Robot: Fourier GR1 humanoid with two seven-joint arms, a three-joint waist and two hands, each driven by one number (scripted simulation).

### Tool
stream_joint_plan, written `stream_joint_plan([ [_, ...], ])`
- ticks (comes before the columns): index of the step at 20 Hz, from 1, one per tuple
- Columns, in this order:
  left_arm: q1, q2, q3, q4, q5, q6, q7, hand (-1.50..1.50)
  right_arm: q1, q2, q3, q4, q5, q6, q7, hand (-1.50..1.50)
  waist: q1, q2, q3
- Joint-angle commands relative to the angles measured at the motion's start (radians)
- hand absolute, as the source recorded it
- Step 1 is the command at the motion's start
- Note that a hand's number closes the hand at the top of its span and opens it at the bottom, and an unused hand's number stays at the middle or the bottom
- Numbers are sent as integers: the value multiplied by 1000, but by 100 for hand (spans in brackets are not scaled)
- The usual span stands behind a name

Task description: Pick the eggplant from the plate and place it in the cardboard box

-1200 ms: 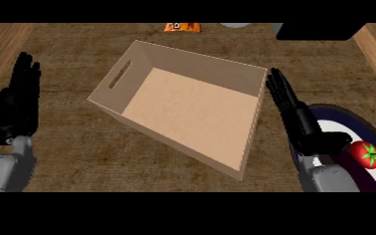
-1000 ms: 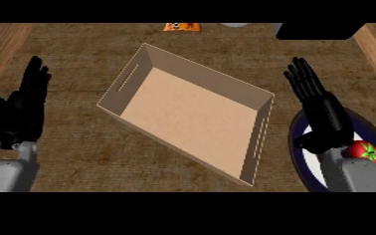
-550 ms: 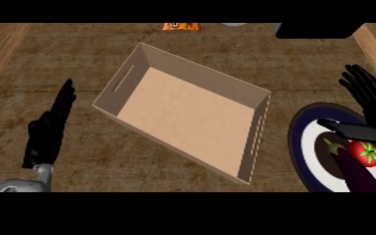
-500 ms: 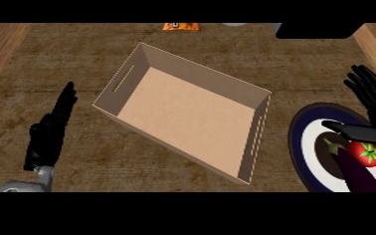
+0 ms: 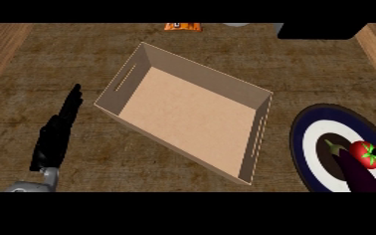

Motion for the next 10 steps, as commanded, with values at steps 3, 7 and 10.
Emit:
stream_joint_plan([
  [3, 16, 10, 18, 16, 12, -27, -23, 0, -4, -242, 94, -24, 115, 239, 37, -150, 10, 0, -2],
  [7, 10, 4, 12, -18, 2, -20, 12, 0, -22, -281, 196, -67, 192, 344, 60, -150, 14, 0, 0],
  [10, 29, 1, 30, -6, -3, -29, -21, 0, -30, -223, 236, -107, 205, 373, 135, -150, 6, -1, 0],
])
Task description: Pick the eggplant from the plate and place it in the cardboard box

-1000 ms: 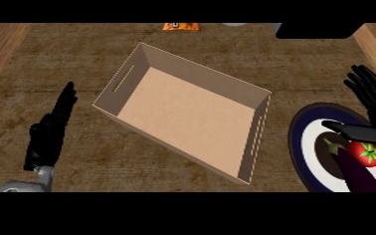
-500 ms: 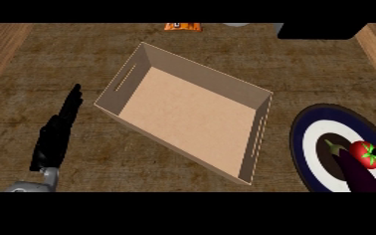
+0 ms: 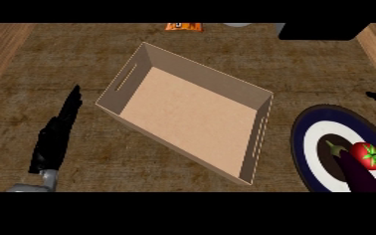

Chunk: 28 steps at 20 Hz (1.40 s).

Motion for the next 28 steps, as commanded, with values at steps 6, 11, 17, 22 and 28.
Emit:
stream_joint_plan([
  [6, 36, -21, 51, 26, -8, -50, -39, 0, 70, 58, 19, -183, 70, 69, 202, -150, -14, -2, 0],
  [11, -26, -70, 52, 18, -66, -39, 27, 0, 49, 120, -10, -139, 165, 91, 209, -150, -11, -1, 1],
  [17, 56, -61, 99, -52, -69, -82, 4, 0, 139, 175, -45, -219, 238, 100, 245, -150, -11, -2, 1],
  [22, 29, -120, 82, -23, -130, -67, 16, 0, 173, 220, -44, -176, 351, 77, 141, -150, -13, -1, 1],
  [28, 27, -139, 103, -98, -147, -98, 91, 0, 99, 252, -64, -56, 451, 78, 40, -150, -9, -1, 2],
])
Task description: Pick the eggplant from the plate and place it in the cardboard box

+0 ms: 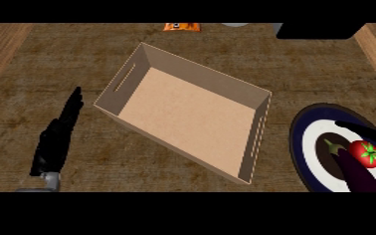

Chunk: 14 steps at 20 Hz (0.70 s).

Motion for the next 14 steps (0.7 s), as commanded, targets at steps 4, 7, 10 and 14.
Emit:
stream_joint_plan([
  [4, -7, -27, 60, 20, -12, -40, -23, 0, 24, 65, -45, -12, 89, 11, -25, -150, -2, 0, 0],
  [7, 41, -39, 33, -63, -50, -39, 24, 0, 71, 78, -108, -124, 42, 79, 39, -150, -4, -1, 0],
  [10, 29, -13, 95, -5, -21, -93, -32, 0, 28, 79, -101, -19, 106, 53, -57, -150, -1, 0, 0],
  [14, 49, -48, 87, 12, -54, -85, -72, 0, 43, 105, -102, -17, 144, 64, -64, -150, -1, 0, 0],
])
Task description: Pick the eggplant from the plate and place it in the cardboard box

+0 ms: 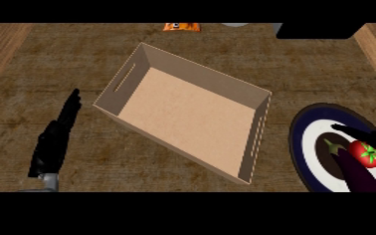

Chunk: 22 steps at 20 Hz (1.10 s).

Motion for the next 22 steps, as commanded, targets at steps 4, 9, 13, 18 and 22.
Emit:
stream_joint_plan([
  [4, -50, -29, 44, 78, -17, -23, -36, 0, -22, 52, 7, 67, 102, -29, -66, -150, -1, 0, 0],
  [9, -37, -14, 61, 27, -26, -45, 0, 0, 4, 79, 36, 66, 168, -46, -57, -150, 0, 0, 0],
  [13, 16, -56, 23, -47, -39, -39, 42, 0, -59, 107, 20, 120, 145, 7, -51, 150, 3, 0, 0],
  [18, -76, -19, 73, 18, -26, -60, 46, 0, 33, 94, 28, 89, 269, -290, -184, 150, -4, 1, 0],
  [22, 15, -72, 31, -27, -77, -19, 17, 0, 3, 95, 6, 98, 297, -332, -212, 150, 1, 0, 0],
])
